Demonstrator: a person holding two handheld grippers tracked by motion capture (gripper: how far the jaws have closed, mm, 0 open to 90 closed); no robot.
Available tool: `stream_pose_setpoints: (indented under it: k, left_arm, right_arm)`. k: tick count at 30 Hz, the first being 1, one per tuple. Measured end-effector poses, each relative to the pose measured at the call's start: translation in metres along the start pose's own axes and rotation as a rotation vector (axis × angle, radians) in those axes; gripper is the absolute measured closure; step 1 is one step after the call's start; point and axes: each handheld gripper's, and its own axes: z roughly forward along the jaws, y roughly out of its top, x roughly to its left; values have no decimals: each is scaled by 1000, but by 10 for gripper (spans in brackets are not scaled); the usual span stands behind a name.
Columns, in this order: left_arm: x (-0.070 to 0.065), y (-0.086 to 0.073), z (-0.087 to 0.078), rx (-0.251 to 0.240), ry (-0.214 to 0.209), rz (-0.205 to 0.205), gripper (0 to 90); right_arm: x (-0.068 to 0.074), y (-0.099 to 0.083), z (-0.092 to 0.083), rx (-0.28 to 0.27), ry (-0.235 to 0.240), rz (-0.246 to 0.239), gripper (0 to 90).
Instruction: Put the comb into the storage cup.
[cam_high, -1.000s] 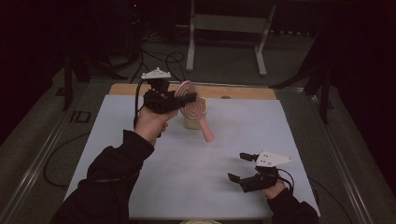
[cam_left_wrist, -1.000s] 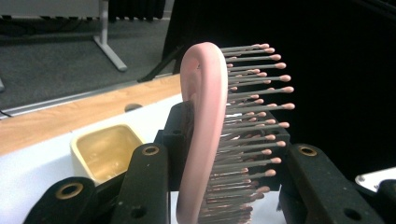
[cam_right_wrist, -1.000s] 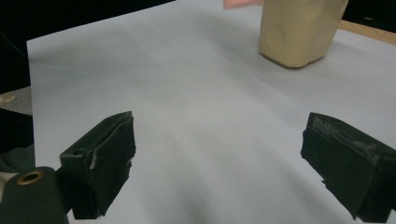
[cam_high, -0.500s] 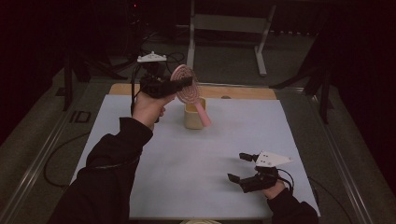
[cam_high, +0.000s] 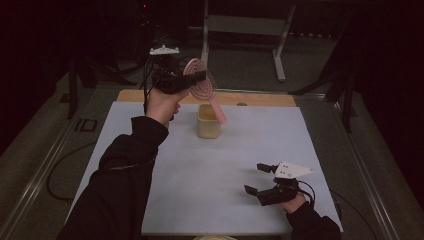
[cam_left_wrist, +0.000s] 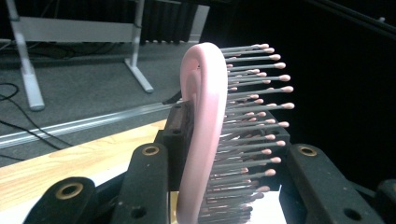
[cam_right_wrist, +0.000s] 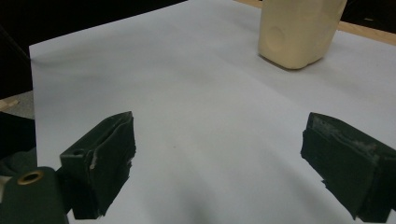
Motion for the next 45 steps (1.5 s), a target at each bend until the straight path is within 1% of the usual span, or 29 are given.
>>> stream_pose_setpoints:
  k: [1, 4, 6, 8, 9, 10, 11, 12, 17, 20, 22, 26, 29, 30, 31, 33, 34, 38, 45]
  left_arm:
    - [0, 1, 1, -5, 10, -1, 656]
    - [1, 4, 3, -15, 19, 15, 656]
    - [2, 5, 4, -21, 27, 14, 656]
    - [4, 7, 6, -32, 44, 2, 656]
    - [5, 7, 7, -37, 60, -3, 656]
    - [6, 8, 8, -41, 73, -1, 656]
    - [6, 8, 8, -41, 73, -1, 656]
    - [8, 8, 10, -47, 93, 1, 656]
    - [14, 8, 14, -62, 127, -3, 656]
    - [16, 6, 18, -63, 147, 8, 656]
    - [17, 4, 21, -54, 154, 19, 656]
    - [17, 0, 28, -52, 171, 42, 656]
    - [18, -3, 32, -43, 180, 35, 656]
    - [19, -6, 36, -29, 185, 30, 656]
    - [21, -8, 38, -26, 190, 29, 657]
    - [22, -9, 39, -23, 189, 27, 657]
    - [25, -12, 41, -17, 193, 12, 657]
    - [30, -17, 43, -12, 194, -1, 656]
    - [36, -27, 49, -1, 192, -11, 656]
  right_arm:
    - [0, 0, 0, -1, -2, 1, 97]
    - [0, 0, 0, -1, 4, 1, 97]
    - [1, 0, 0, -1, 4, 0, 97]
    - [1, 0, 0, -1, 7, 1, 97]
    - [1, 0, 1, 0, 7, 2, 97]
    - [1, 0, 1, -1, 9, 4, 97]
    - [1, 0, 1, -1, 9, 4, 97]
    - [1, 0, 1, 0, 8, 4, 97]
    - [1, 0, 0, -1, 10, 1, 97]
    - [1, 0, 1, 0, 9, -3, 98]
    - [1, 0, 0, 0, 10, -1, 98]
    - [1, 1, 1, 4, 4, -1, 98]
    - [1, 1, 0, 3, 5, -3, 97]
    - [1, 1, 0, 0, 5, -2, 97]
    - [1, 1, 0, 3, 2, -4, 97]
    - [1, 1, -1, 0, 4, -2, 98]
    - [1, 1, -1, -1, 6, 0, 97]
    - [1, 1, -1, -1, 6, -1, 98]
    - [1, 1, -1, -1, 5, -2, 97]
